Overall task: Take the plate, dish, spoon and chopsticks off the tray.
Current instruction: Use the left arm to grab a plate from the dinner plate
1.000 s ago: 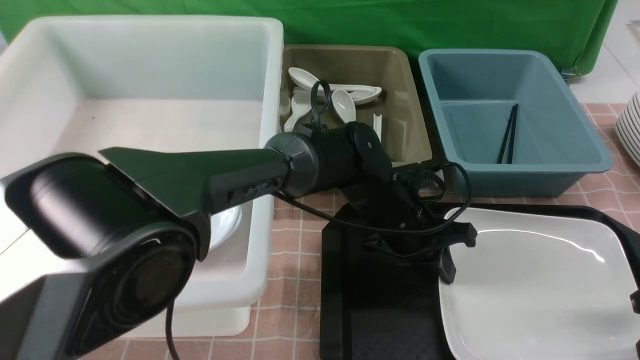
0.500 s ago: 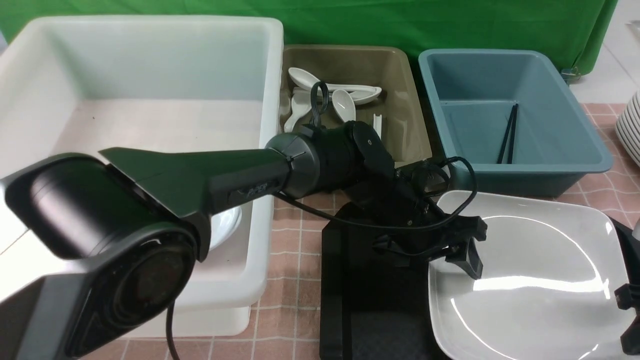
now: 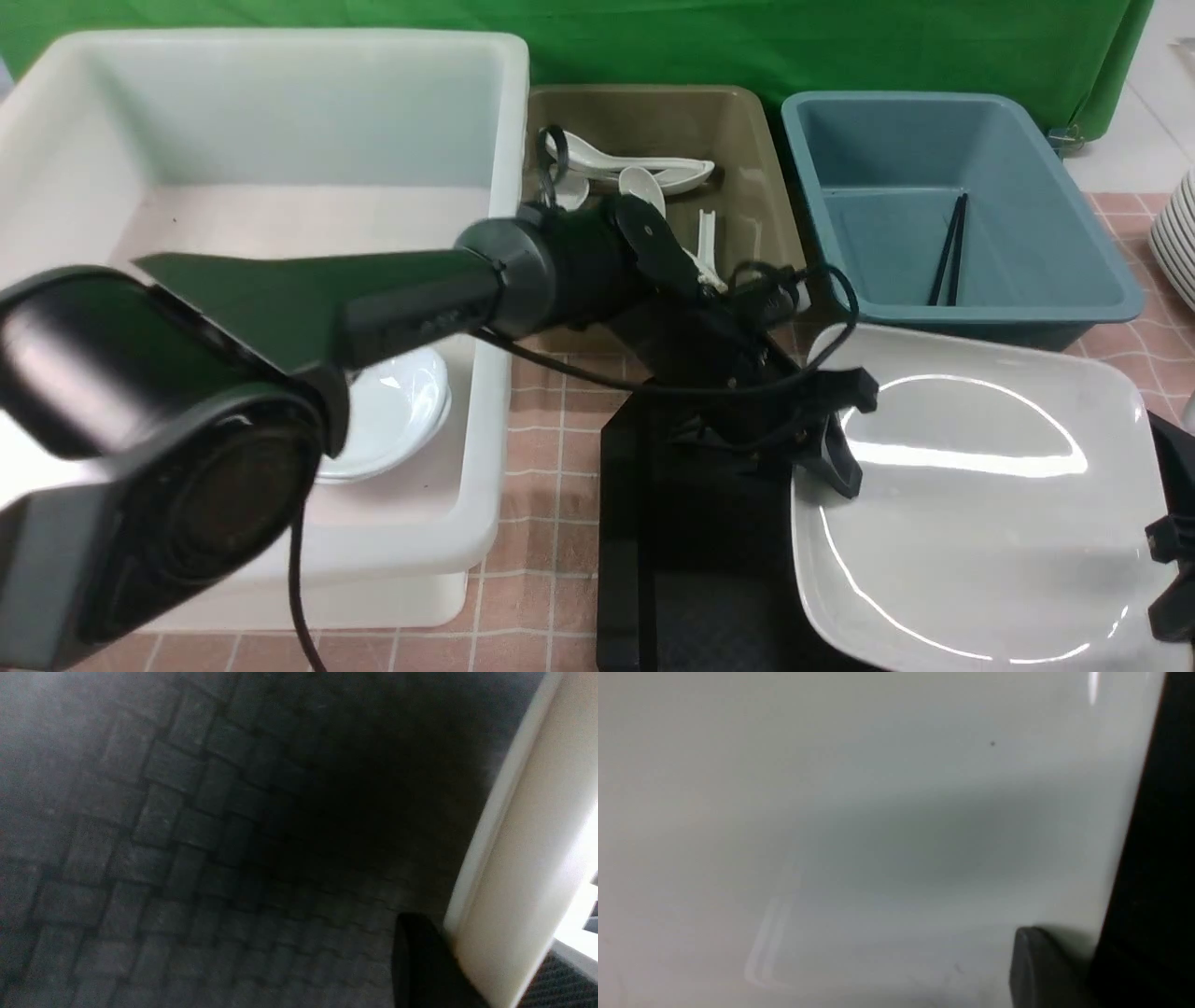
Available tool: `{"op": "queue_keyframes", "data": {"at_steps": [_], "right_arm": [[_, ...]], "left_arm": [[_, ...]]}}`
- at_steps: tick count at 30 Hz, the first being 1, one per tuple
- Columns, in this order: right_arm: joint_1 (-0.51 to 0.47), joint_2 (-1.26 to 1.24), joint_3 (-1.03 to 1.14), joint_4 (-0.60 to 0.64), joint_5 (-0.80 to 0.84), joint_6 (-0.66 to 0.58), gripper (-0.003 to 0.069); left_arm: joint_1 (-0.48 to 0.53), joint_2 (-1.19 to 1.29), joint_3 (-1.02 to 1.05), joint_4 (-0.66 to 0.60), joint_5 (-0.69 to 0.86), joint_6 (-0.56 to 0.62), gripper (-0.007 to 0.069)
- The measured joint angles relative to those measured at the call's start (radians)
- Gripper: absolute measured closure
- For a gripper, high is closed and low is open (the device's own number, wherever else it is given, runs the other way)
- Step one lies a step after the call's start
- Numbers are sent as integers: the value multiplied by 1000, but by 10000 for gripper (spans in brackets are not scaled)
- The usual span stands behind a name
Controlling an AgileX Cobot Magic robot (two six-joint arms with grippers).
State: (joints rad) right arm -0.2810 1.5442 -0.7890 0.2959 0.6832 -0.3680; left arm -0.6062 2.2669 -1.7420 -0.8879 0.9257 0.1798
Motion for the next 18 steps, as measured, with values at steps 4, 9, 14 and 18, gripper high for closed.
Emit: {"op": "queue_keyframes", "data": {"at_steps": [4,9,14,18], "right_arm": [[4,-63,0,32,-8,-11,517],[6,-120,0,53,-9,-14,342],[16,-209,0,149,-17,-15,123],[16,-275,0,168,-30,-18,101]], "left_arm": [[27,-59,0,-24,37,8,522],[41,-94,3,-80,61,-4,546],[73,-140,-8,-125,51,24,562],[94,-148,-9,-159,66,31,562]]}}
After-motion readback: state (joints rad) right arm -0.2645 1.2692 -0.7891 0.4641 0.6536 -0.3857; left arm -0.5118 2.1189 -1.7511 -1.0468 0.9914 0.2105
